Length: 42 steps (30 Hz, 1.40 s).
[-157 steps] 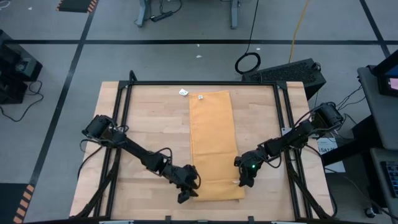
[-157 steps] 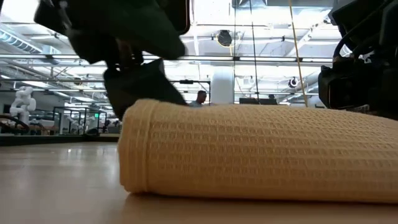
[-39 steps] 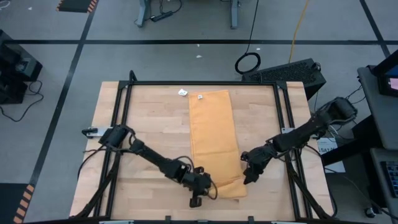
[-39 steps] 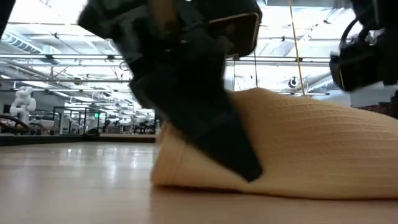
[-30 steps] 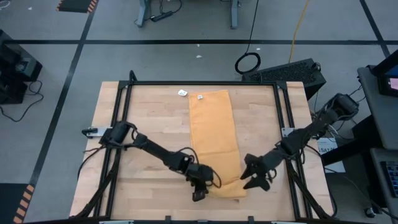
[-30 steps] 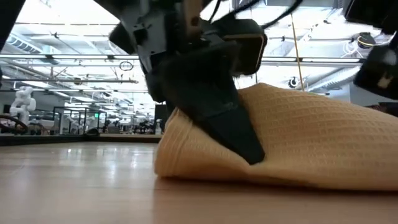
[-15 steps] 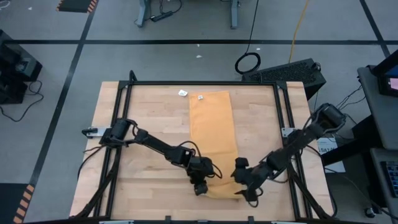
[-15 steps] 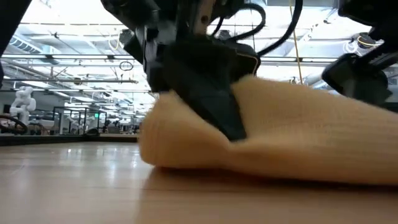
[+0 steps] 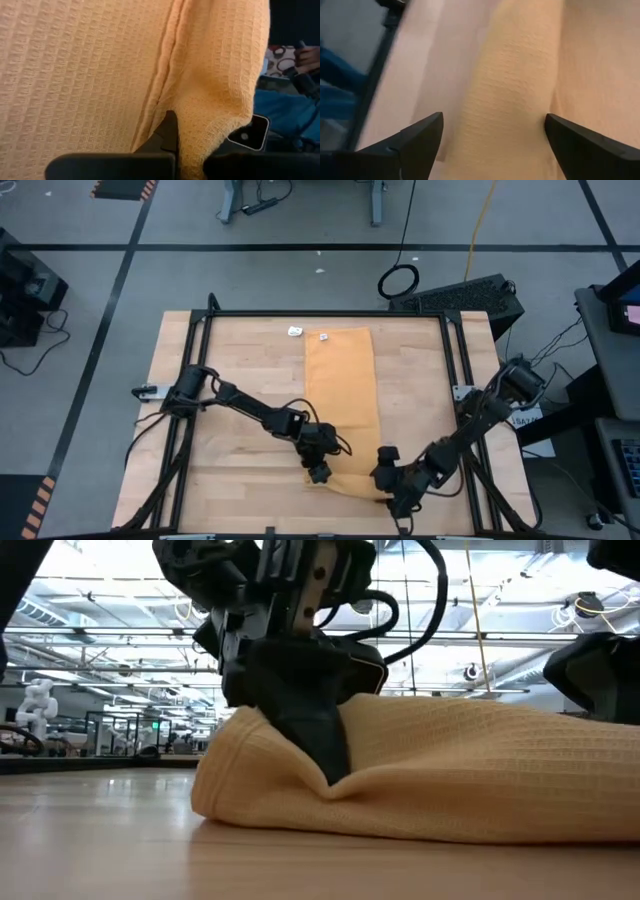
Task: Roll towel into tight, uniform cylinder
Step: Roll the orange towel
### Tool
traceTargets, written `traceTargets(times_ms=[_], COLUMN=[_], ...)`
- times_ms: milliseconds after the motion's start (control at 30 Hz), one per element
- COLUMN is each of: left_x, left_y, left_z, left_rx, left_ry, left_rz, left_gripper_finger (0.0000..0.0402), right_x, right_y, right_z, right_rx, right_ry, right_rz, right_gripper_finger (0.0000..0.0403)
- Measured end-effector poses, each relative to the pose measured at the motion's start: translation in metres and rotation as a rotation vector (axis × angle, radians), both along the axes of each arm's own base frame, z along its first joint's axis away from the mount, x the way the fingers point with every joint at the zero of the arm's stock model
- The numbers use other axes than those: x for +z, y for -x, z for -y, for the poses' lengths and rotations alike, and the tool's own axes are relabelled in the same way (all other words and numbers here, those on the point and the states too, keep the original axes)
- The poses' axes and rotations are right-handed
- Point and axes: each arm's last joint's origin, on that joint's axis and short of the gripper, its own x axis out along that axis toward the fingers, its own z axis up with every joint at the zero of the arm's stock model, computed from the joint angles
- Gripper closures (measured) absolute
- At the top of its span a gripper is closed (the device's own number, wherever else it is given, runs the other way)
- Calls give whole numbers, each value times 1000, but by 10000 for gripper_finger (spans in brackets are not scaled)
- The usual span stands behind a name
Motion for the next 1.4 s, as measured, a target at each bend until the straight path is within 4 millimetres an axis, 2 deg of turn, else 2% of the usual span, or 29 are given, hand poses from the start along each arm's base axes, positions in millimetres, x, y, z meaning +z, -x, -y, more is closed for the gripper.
traceTargets(times_ms=[133, 400, 533, 667, 900, 1000, 1100, 1300, 1400], left_x=[-3, -4, -4, -4, 2, 15, 31, 61, 77], left_y=[4, 4, 4, 4, 6, 8, 11, 26, 40], left_z=[-1, -1, -1, -1, -1, -2, -6, -18, -24], left_rx=[-15, -17, -16, -11, -7, -17, -26, -44, -78], left_ry=[9, 17, 16, 16, 14, 2, -15, -140, -229], left_rz=[-2, 4, 4, 2, 6, 41, 72, 89, 84], left_gripper_finger=[392, 392, 392, 392, 385, 359, 308, 186, 147], right_x=[-5, -12, -12, -12, -12, -11, -10, -10, -10], right_y=[-1, -3, -4, -6, -7, -8, -10, -17, -21], right_z=[0, -2, 0, 2, 2, 0, -1, 8, 12], right_rx=[-44, -22, -59, -81, -97, -74, -61, -152, -159], right_ry=[33, 34, 11, 0, -38, -74, -107, -255, -309], right_rz=[19, 2, -5, -9, -19, -23, -26, -129, -159], right_gripper_finger=[64, 66, 85, 142, 284, 344, 391, 397, 399])
